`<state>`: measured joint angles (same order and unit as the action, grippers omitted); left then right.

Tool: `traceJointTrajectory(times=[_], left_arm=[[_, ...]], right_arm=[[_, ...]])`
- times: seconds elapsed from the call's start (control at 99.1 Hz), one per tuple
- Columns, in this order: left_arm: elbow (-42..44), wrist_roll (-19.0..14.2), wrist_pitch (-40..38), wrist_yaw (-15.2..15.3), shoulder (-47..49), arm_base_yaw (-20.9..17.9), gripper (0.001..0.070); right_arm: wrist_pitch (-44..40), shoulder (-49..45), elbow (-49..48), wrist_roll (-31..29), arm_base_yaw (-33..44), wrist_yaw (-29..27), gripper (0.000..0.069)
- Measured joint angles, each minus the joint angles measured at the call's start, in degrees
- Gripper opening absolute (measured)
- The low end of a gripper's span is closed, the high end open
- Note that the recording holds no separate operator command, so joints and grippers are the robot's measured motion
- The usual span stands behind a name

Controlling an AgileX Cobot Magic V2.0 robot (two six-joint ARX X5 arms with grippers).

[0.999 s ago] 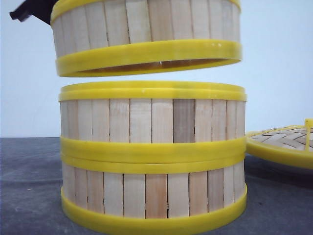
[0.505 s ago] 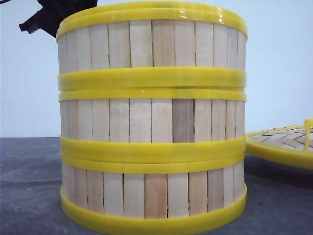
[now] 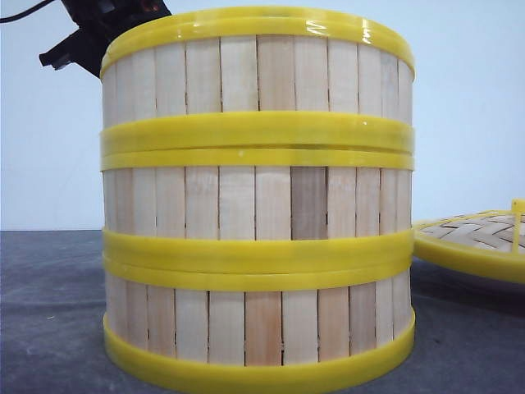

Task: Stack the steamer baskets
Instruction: 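Open the left gripper and withdraw it from the stack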

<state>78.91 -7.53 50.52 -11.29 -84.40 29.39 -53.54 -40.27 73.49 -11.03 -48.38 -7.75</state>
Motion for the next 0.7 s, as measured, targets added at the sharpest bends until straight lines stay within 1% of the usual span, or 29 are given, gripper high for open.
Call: traceJointTrajectory(times=[0.162,0.212,0.262,0.384,0.444,0.535,0.636,0.697], left_arm=[[0.0,0.0,-0.4,0.0,-0.1,0.0,0.0029],[0.0,0.0,-0.5,-0.1,-0.2,0.0,0.0041],[0.0,-0.3,-1.1,-0.2,-0.4,0.0,0.0085],[0.0,-0.7,-2.0,-0.2,-1.1,0.0,0.0278],[0.0,-0.7,-2.1,-0.2,-1.1,0.0,0.0339],[0.0,-0.9,-2.7,-0.2,-1.1,0.0,0.0369],[0.0,-0.9,-4.2,-0.2,-0.2,0.0,0.0377],[0.0,-0.9,-5.7,-0.2,1.3,0.0,0.0378]], right_arm=[[0.0,0.0,0.0,0.0,0.0,0.0,0.0299],[0.0,0.0,0.0,0.0,0.0,0.0,0.0299],[-0.2,0.0,0.0,0.0,0.0,0.0,0.0299],[-1.9,0.0,0.0,0.0,0.0,0.0,0.0299],[-2.7,0.0,0.0,-0.1,0.0,0.0,0.0299],[-3.1,0.0,0.0,-0.4,0.0,0.0,0.0299],[-3.1,0.0,0.0,-0.6,0.0,-0.1,0.0300],[-3.1,0.0,0.0,-0.9,0.0,-1.1,0.0303]])
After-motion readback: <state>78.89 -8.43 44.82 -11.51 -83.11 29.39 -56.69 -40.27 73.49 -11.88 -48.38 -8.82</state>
